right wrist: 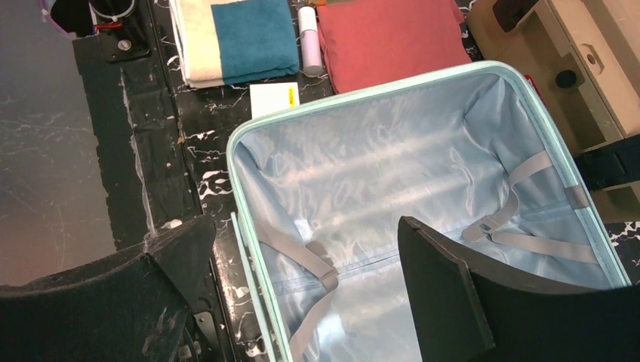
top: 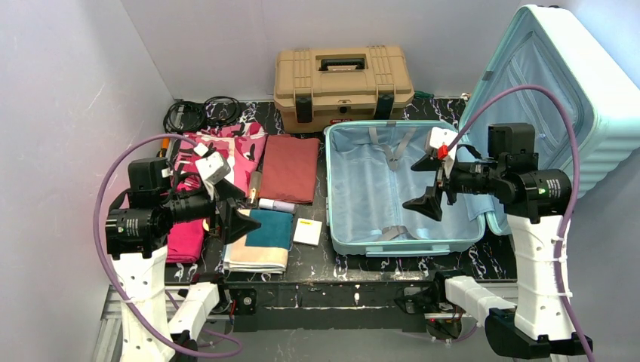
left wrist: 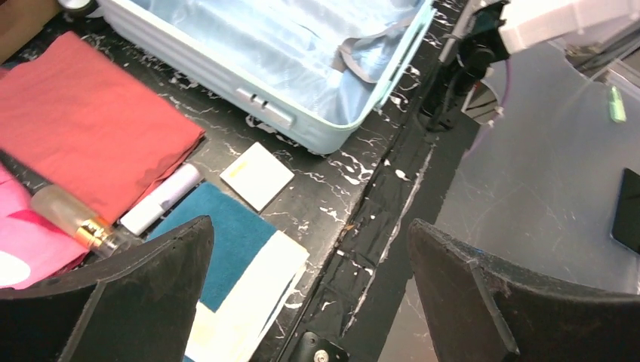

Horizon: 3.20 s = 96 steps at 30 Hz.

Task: Pack the luggage
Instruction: Pick up the clothes from the corner of the board.

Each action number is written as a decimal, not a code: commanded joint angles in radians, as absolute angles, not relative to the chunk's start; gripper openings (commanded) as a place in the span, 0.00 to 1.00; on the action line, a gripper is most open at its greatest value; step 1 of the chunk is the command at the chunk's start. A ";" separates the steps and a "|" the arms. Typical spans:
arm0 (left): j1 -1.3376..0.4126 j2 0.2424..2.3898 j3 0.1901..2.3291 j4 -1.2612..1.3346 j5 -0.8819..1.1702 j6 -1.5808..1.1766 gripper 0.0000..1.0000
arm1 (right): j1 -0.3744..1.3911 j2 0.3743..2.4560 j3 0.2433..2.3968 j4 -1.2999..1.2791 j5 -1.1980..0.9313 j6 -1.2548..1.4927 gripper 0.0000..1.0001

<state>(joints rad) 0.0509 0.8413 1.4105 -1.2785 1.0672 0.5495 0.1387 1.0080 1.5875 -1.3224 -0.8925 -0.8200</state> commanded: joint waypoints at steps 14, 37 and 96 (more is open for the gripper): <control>0.058 0.895 1.385 -1.004 0.522 0.344 0.99 | 0.138 1.085 1.510 -0.974 -0.879 -0.478 1.00; 0.015 1.151 1.089 -0.545 0.061 0.407 0.99 | 0.561 1.676 1.855 -0.624 -0.379 -0.039 1.00; -0.245 1.784 1.263 -0.473 -0.239 0.491 0.91 | 0.604 1.585 1.655 -0.470 -0.275 -0.153 1.00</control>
